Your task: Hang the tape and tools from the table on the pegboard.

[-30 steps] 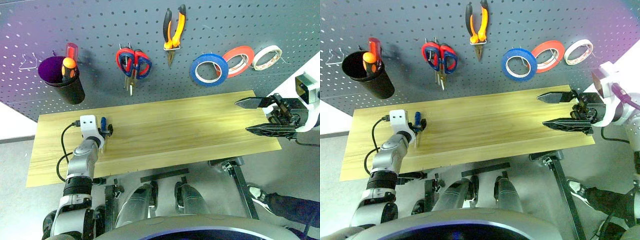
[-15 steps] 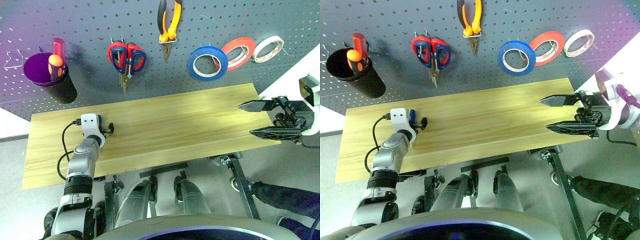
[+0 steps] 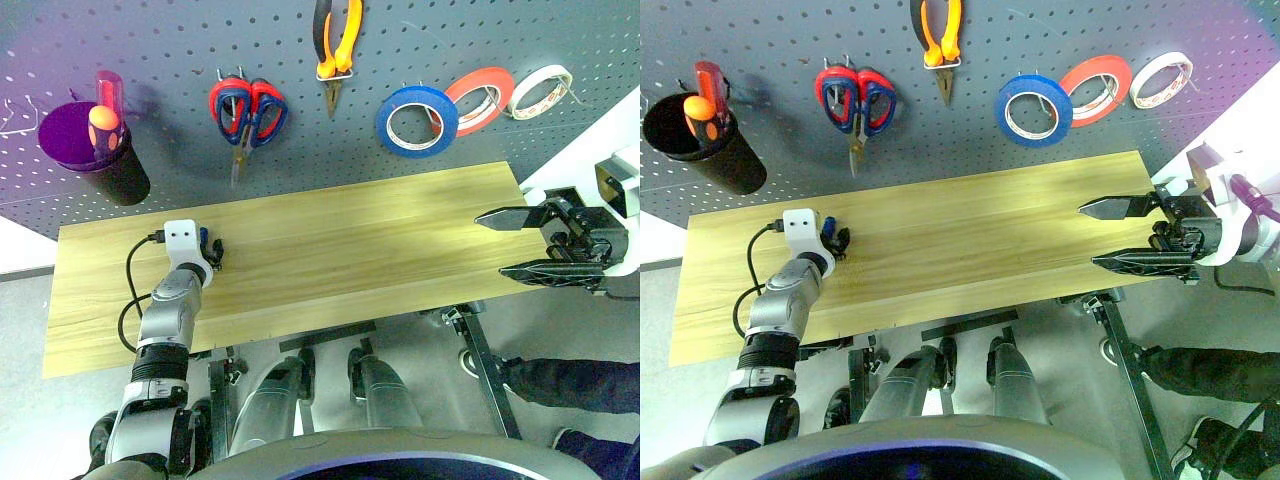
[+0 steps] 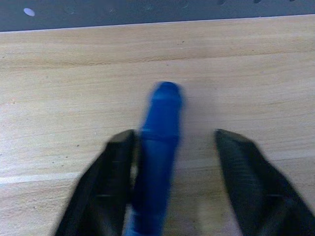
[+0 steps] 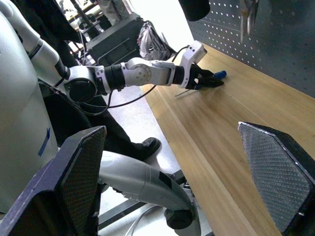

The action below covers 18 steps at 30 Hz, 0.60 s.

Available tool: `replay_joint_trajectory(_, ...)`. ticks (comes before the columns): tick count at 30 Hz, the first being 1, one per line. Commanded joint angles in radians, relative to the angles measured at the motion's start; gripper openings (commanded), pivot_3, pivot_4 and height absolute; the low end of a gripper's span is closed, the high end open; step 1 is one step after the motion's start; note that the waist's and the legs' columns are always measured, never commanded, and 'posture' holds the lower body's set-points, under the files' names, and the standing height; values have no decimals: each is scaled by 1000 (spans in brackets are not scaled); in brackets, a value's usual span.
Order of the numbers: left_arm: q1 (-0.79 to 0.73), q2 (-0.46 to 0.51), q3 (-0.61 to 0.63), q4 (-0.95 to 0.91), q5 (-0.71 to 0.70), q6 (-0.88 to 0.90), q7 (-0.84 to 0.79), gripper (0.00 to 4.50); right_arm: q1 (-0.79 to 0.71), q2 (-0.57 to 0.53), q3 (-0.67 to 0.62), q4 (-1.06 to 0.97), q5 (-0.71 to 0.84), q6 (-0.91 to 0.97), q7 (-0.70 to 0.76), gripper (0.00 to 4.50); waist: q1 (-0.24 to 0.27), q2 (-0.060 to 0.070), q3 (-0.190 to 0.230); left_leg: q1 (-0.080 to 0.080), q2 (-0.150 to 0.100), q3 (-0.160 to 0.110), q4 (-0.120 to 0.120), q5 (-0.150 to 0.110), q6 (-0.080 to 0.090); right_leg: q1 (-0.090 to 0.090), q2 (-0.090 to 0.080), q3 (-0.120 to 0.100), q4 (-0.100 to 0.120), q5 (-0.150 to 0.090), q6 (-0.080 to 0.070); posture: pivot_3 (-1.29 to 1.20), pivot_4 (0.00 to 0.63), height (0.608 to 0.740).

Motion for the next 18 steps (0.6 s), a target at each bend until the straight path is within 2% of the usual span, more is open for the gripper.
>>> replay_joint_trajectory(1, 19, -7, 13, -9, -8, 8, 0, 1191, -17, -8, -40, -12, 4, -5, 5, 4500, 0, 0, 1, 0, 0, 0, 0, 0, 0, 0, 0, 0, 0, 0, 0, -229, 444, 726)
replay_joint_trajectory(2, 20, -8, 12, -9, -7, 10, 0, 852, -22, -6, -38, -9, 2, -6, 5, 4500, 0, 1, 1, 0, 0, 0, 0, 0, 0, 0, 0, 0, 0, 0, 0, -226, 442, 726)
replay_joint_trajectory(3, 18, -8, 12, -8, -6, 10, 1, 696, -26, -5, -34, -6, 0, -8, 6, 4500, 0, 1, 1, 0, 0, 0, 0, 0, 0, 0, 0, 0, 0, 0, 0, -228, 441, 726)
replay_joint_trajectory(11, 33, -32, 30, -56, -20, 64, 49, 697, -55, 20, -15, 19, -26, -26, 7, 4500, 0, 1, 1, 0, 0, 0, -1, 0, 0, 0, 0, 0, -2, 0, 0, -211, 426, 726)
replay_joint_trajectory(18, 133, -59, 14, -313, -31, 192, 59, 697, -90, 38, -1, 45, -24, -40, 7, 4500, 3, 1, 1, -1, 0, 0, -3, 0, 0, 0, 0, 0, -5, 0, 1, -185, 398, 726)
